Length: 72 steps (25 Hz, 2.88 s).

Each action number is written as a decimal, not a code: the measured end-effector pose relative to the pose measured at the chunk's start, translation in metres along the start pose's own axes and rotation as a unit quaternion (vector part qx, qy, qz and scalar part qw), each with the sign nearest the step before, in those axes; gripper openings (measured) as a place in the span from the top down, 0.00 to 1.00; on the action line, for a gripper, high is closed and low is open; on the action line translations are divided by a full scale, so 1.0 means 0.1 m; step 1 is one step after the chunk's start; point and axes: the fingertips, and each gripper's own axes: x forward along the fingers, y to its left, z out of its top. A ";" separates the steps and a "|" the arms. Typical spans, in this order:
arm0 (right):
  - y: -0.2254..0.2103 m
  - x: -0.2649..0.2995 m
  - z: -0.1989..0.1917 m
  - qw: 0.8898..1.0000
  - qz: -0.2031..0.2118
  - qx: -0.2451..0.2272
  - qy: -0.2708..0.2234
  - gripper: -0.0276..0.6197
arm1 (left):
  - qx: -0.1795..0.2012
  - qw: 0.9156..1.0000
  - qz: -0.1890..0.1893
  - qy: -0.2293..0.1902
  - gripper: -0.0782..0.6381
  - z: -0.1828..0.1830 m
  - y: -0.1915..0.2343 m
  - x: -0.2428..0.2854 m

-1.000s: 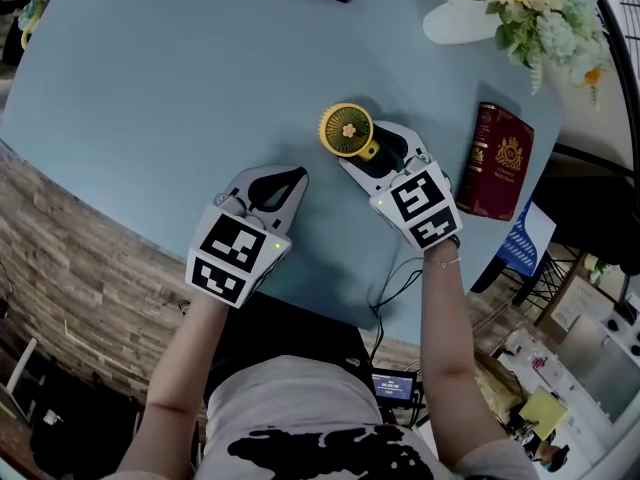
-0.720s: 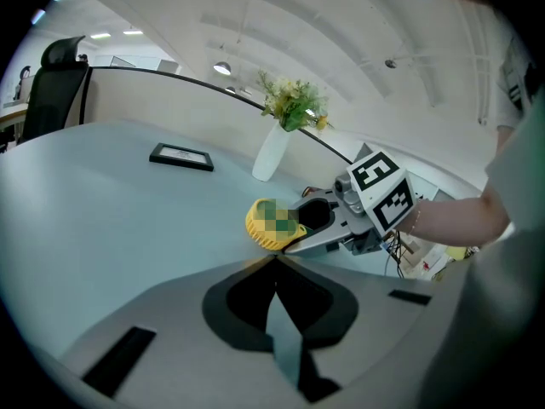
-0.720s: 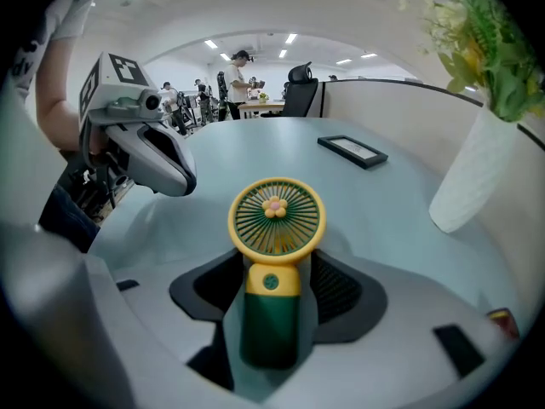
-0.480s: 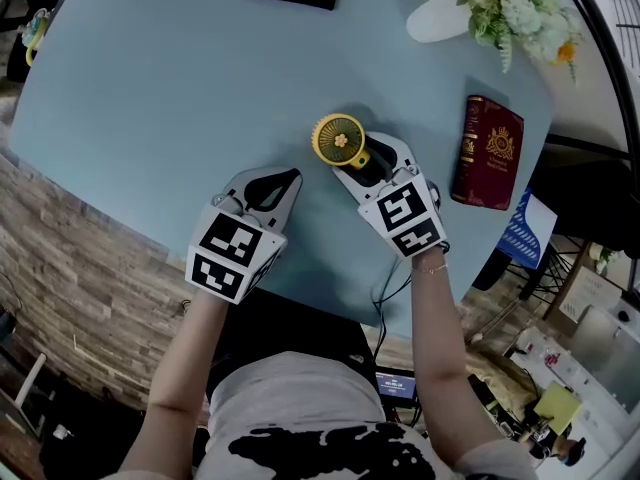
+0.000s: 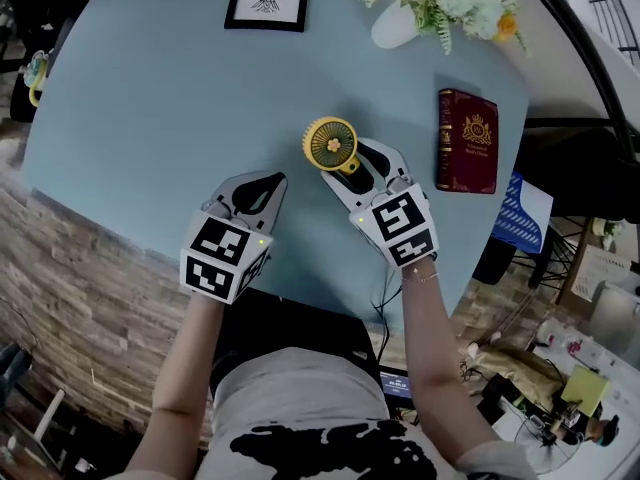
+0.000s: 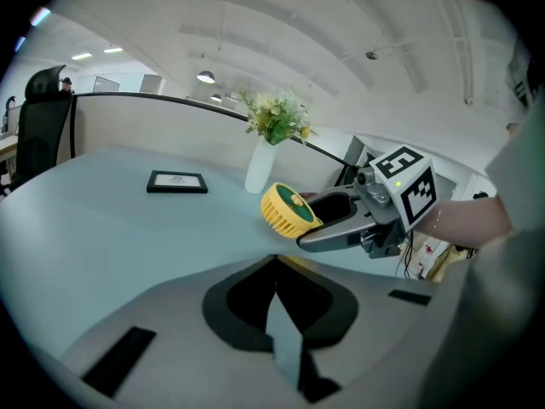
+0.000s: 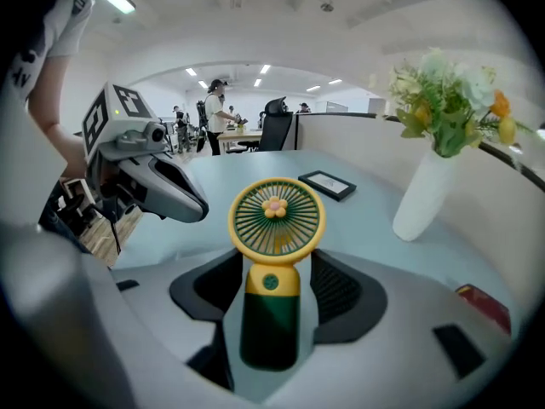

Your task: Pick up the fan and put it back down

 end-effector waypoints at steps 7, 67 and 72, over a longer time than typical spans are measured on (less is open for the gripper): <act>0.00 -0.29 0.33 0.997 -0.008 0.052 -0.062 0.56 | 0.037 0.999 -0.014 -0.013 0.88 0.28 -0.15 -0.13; -0.23 -2.15 1.07 0.906 -0.172 0.140 -0.361 0.56 | 0.207 0.961 -0.134 -0.126 0.88 1.54 -1.36 -0.41; -0.21 -2.13 1.04 0.906 -0.169 0.147 -0.359 0.56 | 0.186 0.965 -0.139 -0.126 0.88 1.50 -1.32 -0.41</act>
